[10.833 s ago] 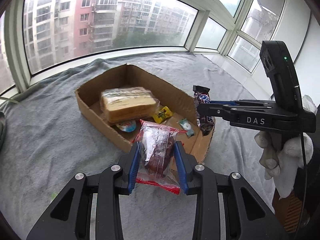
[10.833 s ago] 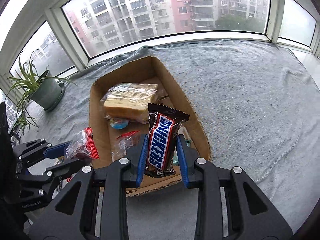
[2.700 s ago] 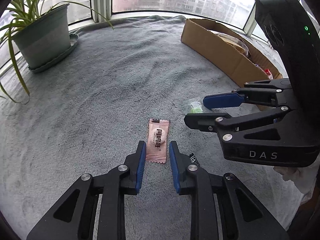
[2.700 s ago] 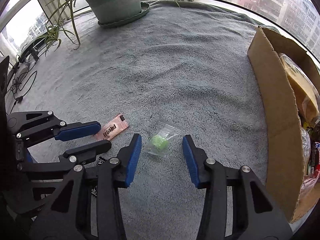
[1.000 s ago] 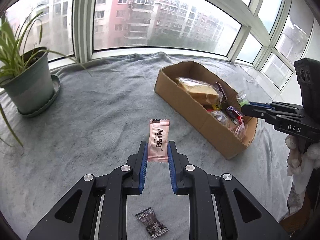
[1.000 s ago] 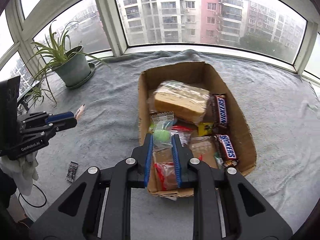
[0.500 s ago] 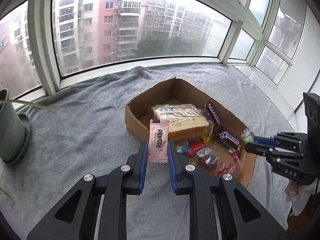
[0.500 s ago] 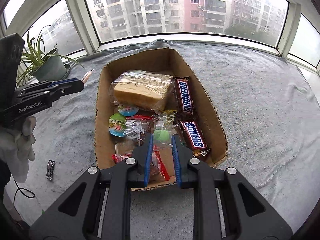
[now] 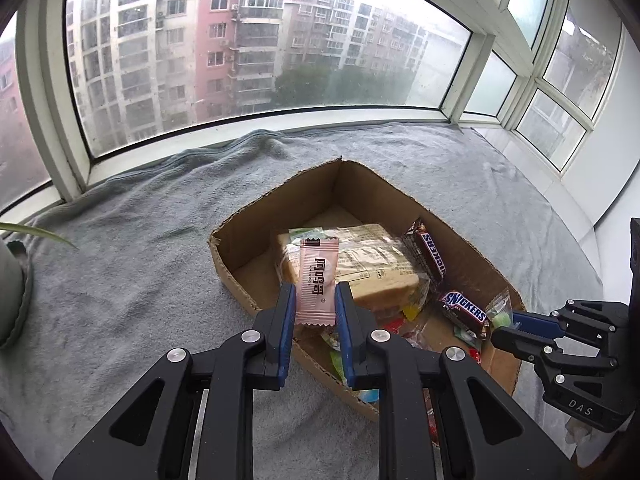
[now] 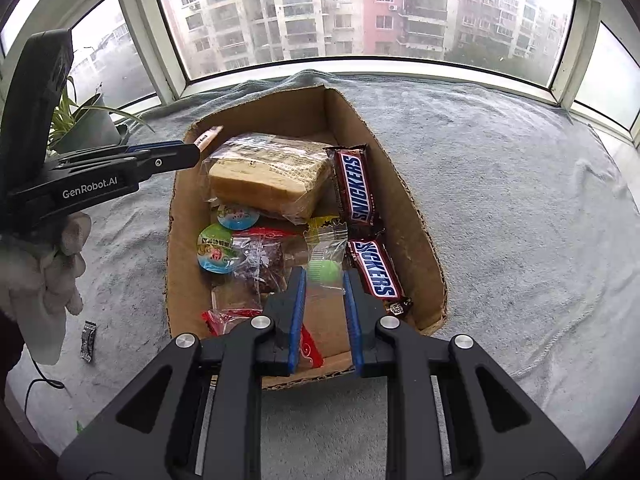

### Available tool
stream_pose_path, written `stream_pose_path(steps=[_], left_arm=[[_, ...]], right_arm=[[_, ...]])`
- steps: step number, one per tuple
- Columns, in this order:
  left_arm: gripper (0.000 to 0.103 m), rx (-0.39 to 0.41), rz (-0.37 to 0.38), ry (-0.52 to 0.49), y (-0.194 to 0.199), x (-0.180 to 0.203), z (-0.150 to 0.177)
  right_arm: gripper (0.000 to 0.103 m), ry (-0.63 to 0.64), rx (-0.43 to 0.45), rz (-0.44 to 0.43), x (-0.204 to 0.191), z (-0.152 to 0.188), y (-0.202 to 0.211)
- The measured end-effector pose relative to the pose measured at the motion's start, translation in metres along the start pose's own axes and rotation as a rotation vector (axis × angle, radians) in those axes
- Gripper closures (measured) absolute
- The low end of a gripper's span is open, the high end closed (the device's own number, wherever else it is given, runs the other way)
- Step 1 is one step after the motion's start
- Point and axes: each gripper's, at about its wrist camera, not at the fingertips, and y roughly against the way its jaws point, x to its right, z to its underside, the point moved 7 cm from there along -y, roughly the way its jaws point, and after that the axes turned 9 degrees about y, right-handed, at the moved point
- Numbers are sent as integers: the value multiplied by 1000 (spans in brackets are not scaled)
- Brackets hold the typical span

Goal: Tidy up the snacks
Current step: 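Carry both candies into the box and open both tools, then grasp the green candy stick with the right tool while the left grasps the black candy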

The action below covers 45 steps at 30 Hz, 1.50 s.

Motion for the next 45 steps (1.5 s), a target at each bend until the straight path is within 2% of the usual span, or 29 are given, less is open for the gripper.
stream_pose_path(steps=[5,6,7,9,20,30,36,45], left_arm=[[84,-12,4,-12,-2,6,1],[84,-15,1,-14,-2,6,1],[82,-17,-1,-13,-2,6,1],[81,-20,5,-11,-2,7,2],[81,0,12,-7,17,9,3],[81,52,7,-27,46,15,1],[81,84,12,-48,72,20,4],[81,136,-9,-86,111,18,16]], right_arm=[[82,6,0,9,0,0,-1],[73,8,1,12,0,0,-1],[56,11,4,15,-1,-1,0],[38,18,19,25,-2,-2,3],[37,30,46,25,-10,-5,19],[36,38,89,12,-24,-8,45],[32,45,123,-18,-37,-8,64],[32,98,163,-90,-72,-5,91]])
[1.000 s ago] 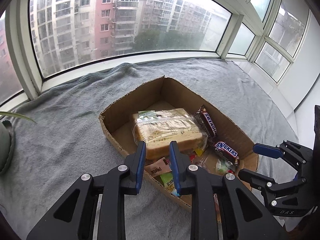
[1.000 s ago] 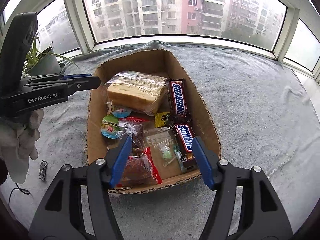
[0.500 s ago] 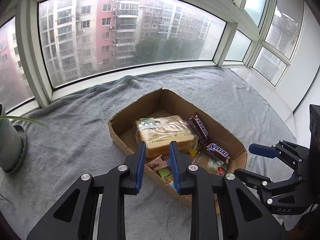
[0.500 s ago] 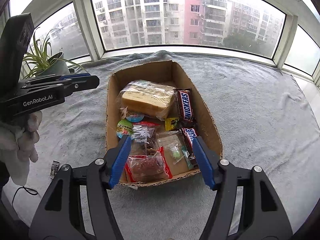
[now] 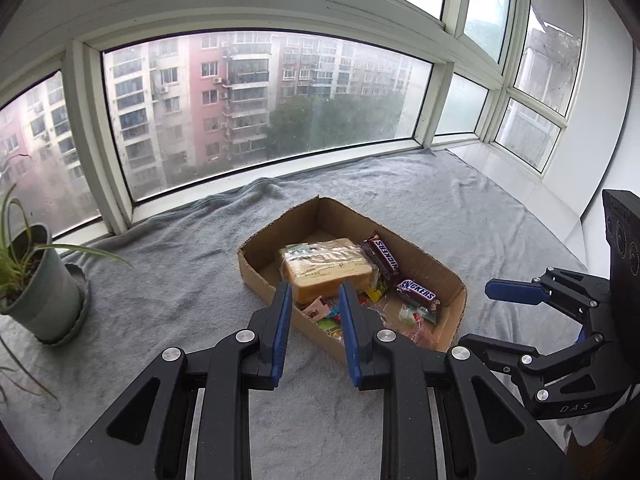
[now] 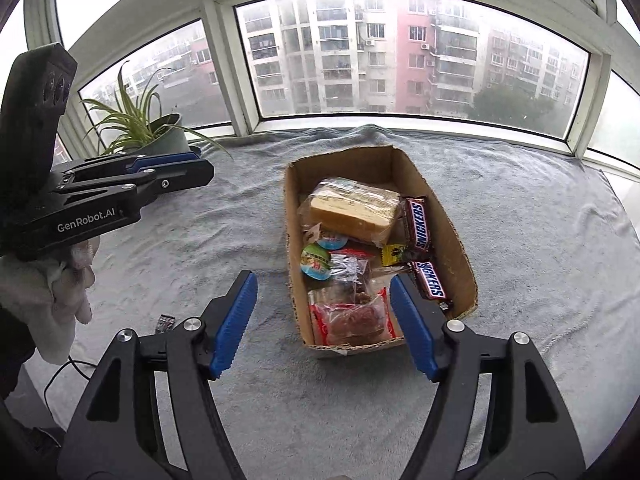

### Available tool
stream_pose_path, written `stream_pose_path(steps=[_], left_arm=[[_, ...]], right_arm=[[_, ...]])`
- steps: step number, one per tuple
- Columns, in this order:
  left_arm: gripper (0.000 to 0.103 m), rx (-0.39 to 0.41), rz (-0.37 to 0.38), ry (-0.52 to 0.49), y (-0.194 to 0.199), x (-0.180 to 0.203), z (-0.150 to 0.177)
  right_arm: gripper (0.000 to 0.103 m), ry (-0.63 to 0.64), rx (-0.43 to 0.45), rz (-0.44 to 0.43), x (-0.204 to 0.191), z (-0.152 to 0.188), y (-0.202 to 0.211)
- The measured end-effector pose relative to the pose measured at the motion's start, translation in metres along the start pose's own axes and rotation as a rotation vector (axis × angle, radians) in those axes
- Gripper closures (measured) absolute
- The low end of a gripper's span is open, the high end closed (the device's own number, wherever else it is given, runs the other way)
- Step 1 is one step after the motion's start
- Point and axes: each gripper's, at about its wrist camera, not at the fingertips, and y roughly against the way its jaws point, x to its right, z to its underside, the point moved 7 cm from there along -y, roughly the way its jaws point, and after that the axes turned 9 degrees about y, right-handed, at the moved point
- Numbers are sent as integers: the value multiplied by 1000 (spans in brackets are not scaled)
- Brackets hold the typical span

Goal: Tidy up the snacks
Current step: 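Grasp the green candy stick with the right tool while the left grasps the black candy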

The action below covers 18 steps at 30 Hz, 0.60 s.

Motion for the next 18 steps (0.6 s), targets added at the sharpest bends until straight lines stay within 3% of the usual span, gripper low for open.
stream_pose_path(steps=[3,7,9,18], left_arm=[[81,1,-13,6,13,-11,7],[76,-8,-41,48,32,-41,20],[71,-6,-65,77,43,-59,27],[71,-45,-164,243,78,-138,82]], right_arm=[[31,46,-1,-16,-18,1,3],[19,113,10,-40,-45,7,5],[19,138,24,-63,-58,9,5],[19,332,-44,-215,-138,39,-10]])
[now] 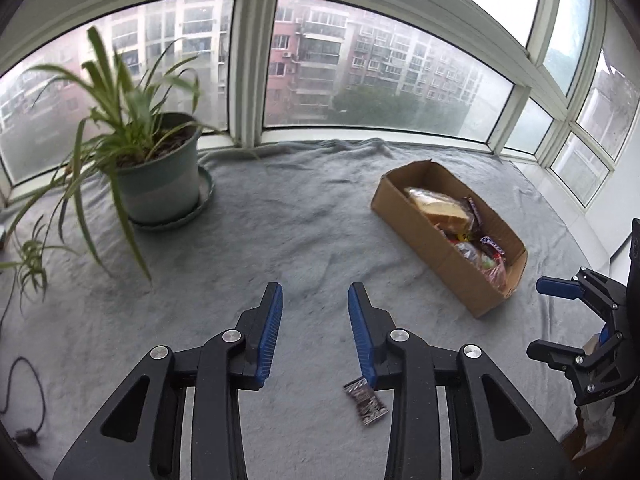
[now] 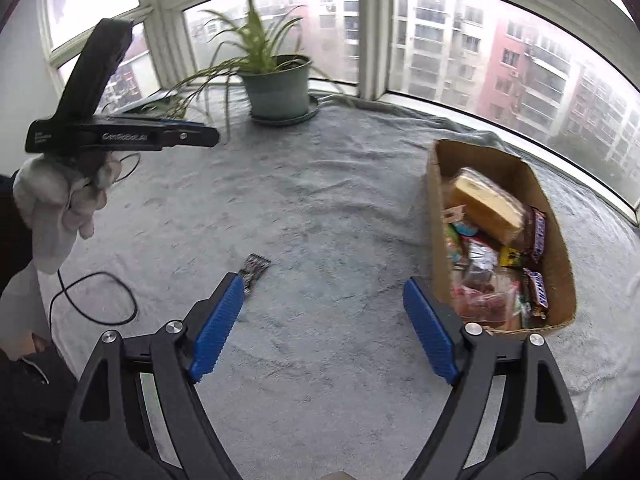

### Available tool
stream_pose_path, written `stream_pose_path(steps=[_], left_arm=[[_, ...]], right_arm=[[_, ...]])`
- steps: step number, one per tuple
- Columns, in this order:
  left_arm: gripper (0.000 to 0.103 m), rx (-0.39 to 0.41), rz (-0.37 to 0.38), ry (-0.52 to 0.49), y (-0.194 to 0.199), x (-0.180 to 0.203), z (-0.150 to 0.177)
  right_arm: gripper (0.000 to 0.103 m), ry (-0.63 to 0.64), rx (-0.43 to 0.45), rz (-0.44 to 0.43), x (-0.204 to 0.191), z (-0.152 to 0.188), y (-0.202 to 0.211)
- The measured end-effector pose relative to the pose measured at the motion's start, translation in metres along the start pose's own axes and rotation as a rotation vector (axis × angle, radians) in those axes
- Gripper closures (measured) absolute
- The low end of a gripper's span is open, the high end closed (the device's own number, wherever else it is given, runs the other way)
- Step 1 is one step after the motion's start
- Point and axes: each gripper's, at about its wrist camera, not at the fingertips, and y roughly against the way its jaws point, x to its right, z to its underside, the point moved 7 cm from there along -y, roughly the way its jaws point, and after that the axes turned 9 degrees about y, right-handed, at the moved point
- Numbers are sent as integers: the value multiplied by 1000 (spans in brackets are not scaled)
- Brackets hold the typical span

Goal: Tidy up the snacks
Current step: 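Grasp the green candy stick with the right tool while the left grasps the black candy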

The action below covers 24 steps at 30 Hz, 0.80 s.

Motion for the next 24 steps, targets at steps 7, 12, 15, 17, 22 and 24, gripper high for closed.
stream_pose_path(steps=[7,12,15,17,22,24], left_arm=[[71,-72,12,58,-3,-18,45],[71,-138,65,15,-12,-1,74],[71,-182,94,-10,-22,13,90],[71,-206,107,-17,-28,18,98],[71,-242,116,-15,-41,22,107],[71,-252,107,-23,-46,22,108]], right_arm=[[41,256,-110,-229,-98,24,-23],[54,322,-184,-344,-141,52,-40],[62,357,-207,-367,-156,62,-46],[62,389,-219,-362,-161,66,-50],[62,460,-241,-347,-176,77,-58],[62,495,-241,-327,-181,80,-60]])
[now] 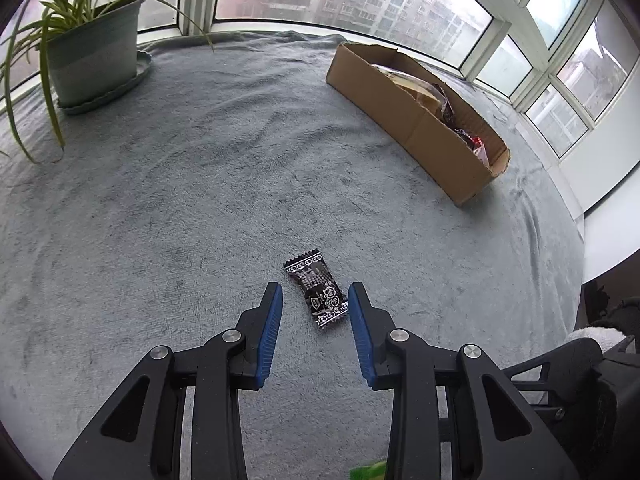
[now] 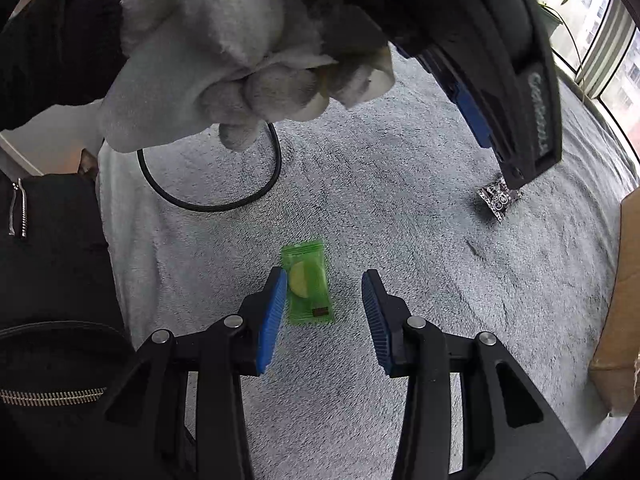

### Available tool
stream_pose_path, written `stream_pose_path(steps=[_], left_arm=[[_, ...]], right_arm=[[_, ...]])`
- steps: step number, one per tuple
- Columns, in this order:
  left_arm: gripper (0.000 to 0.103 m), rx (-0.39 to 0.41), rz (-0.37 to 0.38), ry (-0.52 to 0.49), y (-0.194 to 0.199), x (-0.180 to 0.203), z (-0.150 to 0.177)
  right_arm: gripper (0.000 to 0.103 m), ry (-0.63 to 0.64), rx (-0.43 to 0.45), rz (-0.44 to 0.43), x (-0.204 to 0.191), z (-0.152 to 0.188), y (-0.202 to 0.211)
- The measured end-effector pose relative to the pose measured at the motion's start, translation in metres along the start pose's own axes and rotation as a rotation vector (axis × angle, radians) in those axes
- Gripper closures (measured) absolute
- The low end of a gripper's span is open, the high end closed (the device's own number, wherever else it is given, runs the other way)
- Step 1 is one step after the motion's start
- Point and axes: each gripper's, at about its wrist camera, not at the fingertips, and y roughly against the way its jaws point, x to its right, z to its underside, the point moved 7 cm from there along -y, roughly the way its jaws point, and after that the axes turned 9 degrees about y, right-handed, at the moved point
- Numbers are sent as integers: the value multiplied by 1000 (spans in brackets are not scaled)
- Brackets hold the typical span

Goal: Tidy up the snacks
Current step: 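Grasp the green candy stick with the right tool while the left grasps the black candy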

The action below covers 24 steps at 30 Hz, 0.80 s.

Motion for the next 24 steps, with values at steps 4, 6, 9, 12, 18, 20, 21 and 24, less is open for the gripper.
stream_pose_path(steps=[4,6,9,12,18,20,21,24], left_arm=[[71,-18,-14,-18,-8,1,0],[71,-33,-27,-32,-14,4,1],[71,-48,-47,-46,-20,6,2],[71,-69,-51,-35,-26,5,3],[74,-74,-76,-56,-30,7,3],[81,-70,-92,-59,-31,6,1],[81,-68,-89,-56,-31,5,1],[82,-62,-90,-61,-32,7,1]], right_arm=[[62,51,-25,22,-9,-1,-8],[62,68,-28,29,-13,-1,-10],[62,74,-32,32,-15,-2,-11],[64,79,-35,25,-16,-1,-10],[77,57,-36,5,-3,-9,-15],[80,50,-37,2,0,-8,-15],[80,44,-37,-2,1,-8,-15],[80,30,-30,-10,4,-8,-14]])
